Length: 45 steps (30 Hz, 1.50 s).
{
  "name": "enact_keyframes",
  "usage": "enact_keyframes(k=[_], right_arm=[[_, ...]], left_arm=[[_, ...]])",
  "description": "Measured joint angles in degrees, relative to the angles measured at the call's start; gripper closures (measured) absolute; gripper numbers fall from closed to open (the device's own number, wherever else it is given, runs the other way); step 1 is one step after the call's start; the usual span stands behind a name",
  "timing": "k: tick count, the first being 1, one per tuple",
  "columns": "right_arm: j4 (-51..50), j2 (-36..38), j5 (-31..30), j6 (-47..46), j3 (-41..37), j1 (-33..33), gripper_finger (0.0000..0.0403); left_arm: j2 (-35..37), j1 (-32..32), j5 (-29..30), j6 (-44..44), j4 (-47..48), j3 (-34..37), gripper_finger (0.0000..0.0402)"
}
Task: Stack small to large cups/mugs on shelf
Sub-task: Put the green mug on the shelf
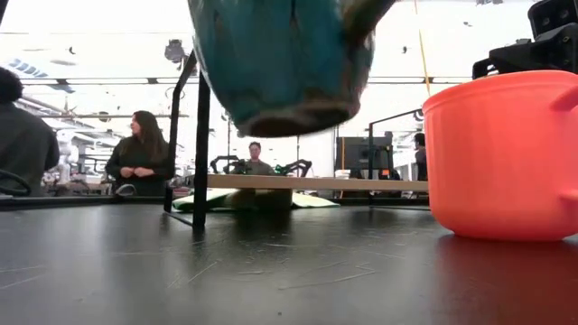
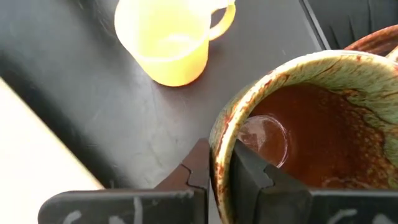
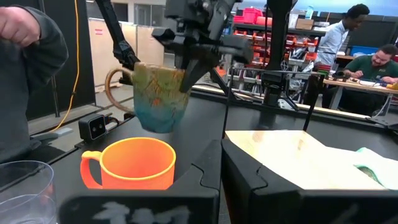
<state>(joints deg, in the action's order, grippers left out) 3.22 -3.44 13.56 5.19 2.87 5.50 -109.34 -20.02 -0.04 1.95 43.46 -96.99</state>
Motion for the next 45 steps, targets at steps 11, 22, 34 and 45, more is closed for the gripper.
enact_keyframes(k=[11, 22, 34, 45], right_arm=[[0.00, 0.00, 0.02, 0.00, 0.02, 0.00, 0.0403], [0.00, 0.00, 0.02, 0.00, 0.02, 0.00, 0.0403], [0.00, -0.07, 0.02, 0.07, 0.02, 0.00, 0.0403], [0.13, -0.07, 0.02, 0.17, 0.02, 0.02, 0.0403]], left_arm=[[4.95, 0.79, 3.03, -3.57, -0.64, 0.00, 0.0367], [8.34, 3.17, 2.03, -5.85, 2.69, 0.00, 0.0367], [8.52, 5.95, 0.02, -3.84, 7.08, 0.00, 0.0367], [8.48, 7.69, -3.10, -1.72, 6.99, 0.00, 0.0367]])
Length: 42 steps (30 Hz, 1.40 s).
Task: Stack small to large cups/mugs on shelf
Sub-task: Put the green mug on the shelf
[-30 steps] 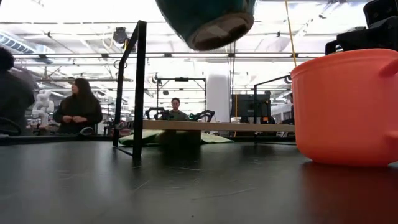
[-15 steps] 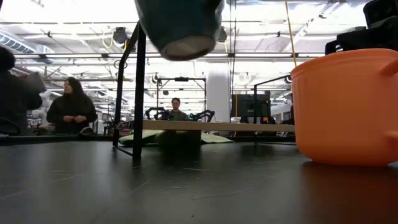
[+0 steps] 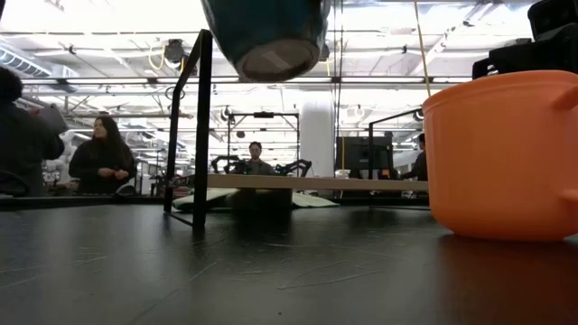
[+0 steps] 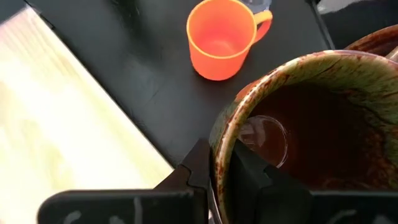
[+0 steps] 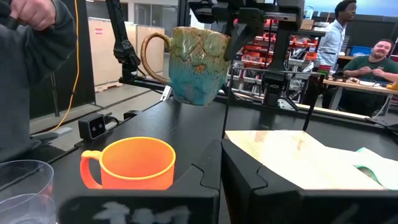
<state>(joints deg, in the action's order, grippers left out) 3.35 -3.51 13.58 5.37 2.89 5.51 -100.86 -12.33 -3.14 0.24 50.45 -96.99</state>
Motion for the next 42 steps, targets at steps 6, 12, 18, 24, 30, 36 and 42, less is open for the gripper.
enact_keyframes(k=[6, 12, 18, 24, 30, 36, 42], right_arm=[[0.64, 0.00, 0.02, 0.27, 0.01, -0.01, 0.0403], [1.32, 0.00, 0.05, 0.28, -0.01, -0.01, 0.0403], [1.47, 0.00, 0.04, 0.48, -0.02, -0.02, 0.0403], [1.54, 0.00, 0.04, 0.48, 0.01, -0.01, 0.0403], [1.57, 0.00, 0.02, 0.47, 0.01, 0.00, 0.0403], [1.58, 0.00, 0.02, 0.29, 0.01, -0.02, 0.0403], [1.33, -0.02, 0.02, -0.13, 0.00, -0.02, 0.0403]], left_arm=[[-0.02, 3.16, -3.09, 0.44, 0.03, 0.00, 0.0367], [-0.02, 5.44, -4.39, 0.02, -0.03, 0.00, 0.0367], [-0.13, 6.61, -4.43, -1.90, 0.86, -2.41, 0.0367], [-1.15, 6.88, -2.88, -3.61, 5.12, -9.83, 0.0367], [-8.12, 7.52, -0.12, -5.68, 13.54, -20.35, 0.0367], [-15.10, 10.57, -0.33, -6.67, 20.91, -28.67, 0.0367], [-17.48, 13.31, 0.53, -6.58, 24.09, -31.15, 0.0367]])
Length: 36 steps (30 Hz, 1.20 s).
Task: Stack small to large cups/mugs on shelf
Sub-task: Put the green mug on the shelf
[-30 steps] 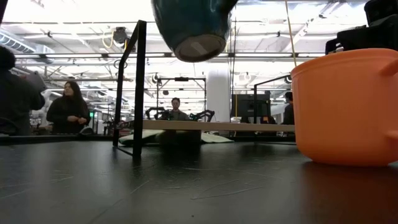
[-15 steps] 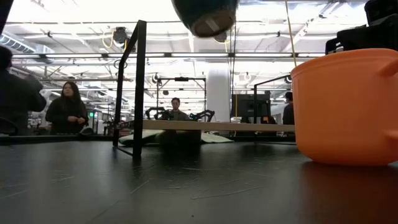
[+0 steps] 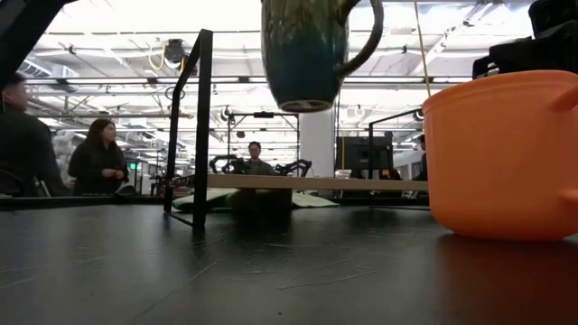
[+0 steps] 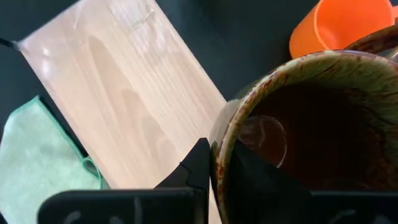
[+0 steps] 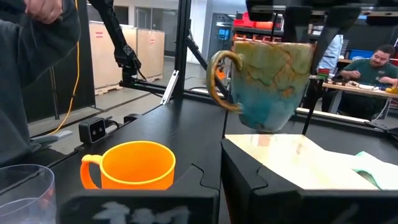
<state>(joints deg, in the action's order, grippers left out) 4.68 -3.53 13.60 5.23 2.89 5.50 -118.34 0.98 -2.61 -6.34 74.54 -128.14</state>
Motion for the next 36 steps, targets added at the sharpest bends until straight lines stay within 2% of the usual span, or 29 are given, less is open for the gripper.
enact_keyframes(k=[13, 27, 36], right_arm=[[-0.25, 0.00, -0.02, 0.00, 0.00, 0.02, 0.0403], [-0.27, 0.00, -0.02, -0.04, 0.00, 0.02, 0.0403], [-0.27, 0.00, -0.02, -0.07, -0.01, 0.00, 0.0403]], left_arm=[[0.21, 0.30, -0.30, -0.35, -0.10, -0.01, 0.0367], [0.21, 2.26, -0.47, -11.72, 2.76, 0.03, 0.0367], [0.21, 2.48, -5.11, -18.55, 2.84, 0.07, 0.0367]])
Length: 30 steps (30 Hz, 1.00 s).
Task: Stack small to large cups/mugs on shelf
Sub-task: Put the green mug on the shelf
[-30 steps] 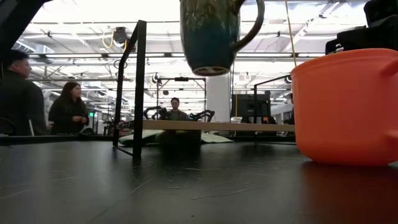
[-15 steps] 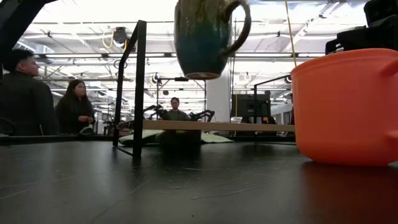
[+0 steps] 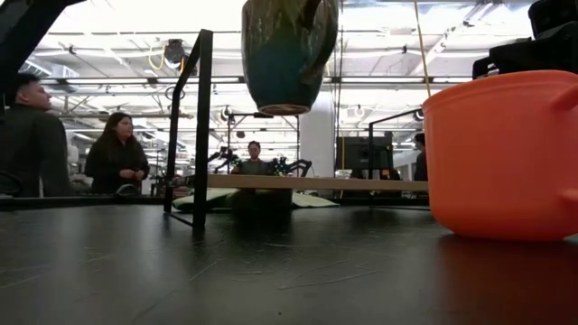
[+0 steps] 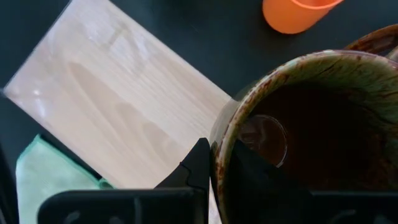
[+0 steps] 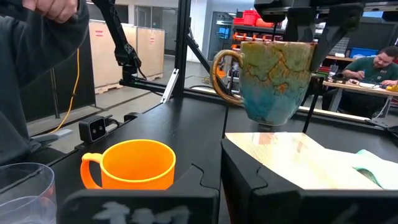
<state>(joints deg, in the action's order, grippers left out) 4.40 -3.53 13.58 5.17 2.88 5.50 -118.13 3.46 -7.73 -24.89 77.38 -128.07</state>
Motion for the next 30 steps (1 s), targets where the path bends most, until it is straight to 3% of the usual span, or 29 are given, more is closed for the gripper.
enact_keyframes(k=[17, 25, 30], right_arm=[[0.02, 0.00, 0.00, -1.49, 0.01, 0.02, 0.0403], [-0.04, -0.07, -0.01, -1.44, 0.01, 0.01, 0.0403], [0.25, -0.46, -0.03, -1.00, 0.00, 0.01, 0.0403]], left_arm=[[0.33, 4.79, -5.61, -0.98, -0.77, 0.05, 0.0367], [4.65, 4.81, -4.67, 1.37, 3.54, 0.13, 0.0367], [8.02, 4.94, -4.58, 1.67, -0.73, 3.11, 0.0367]])
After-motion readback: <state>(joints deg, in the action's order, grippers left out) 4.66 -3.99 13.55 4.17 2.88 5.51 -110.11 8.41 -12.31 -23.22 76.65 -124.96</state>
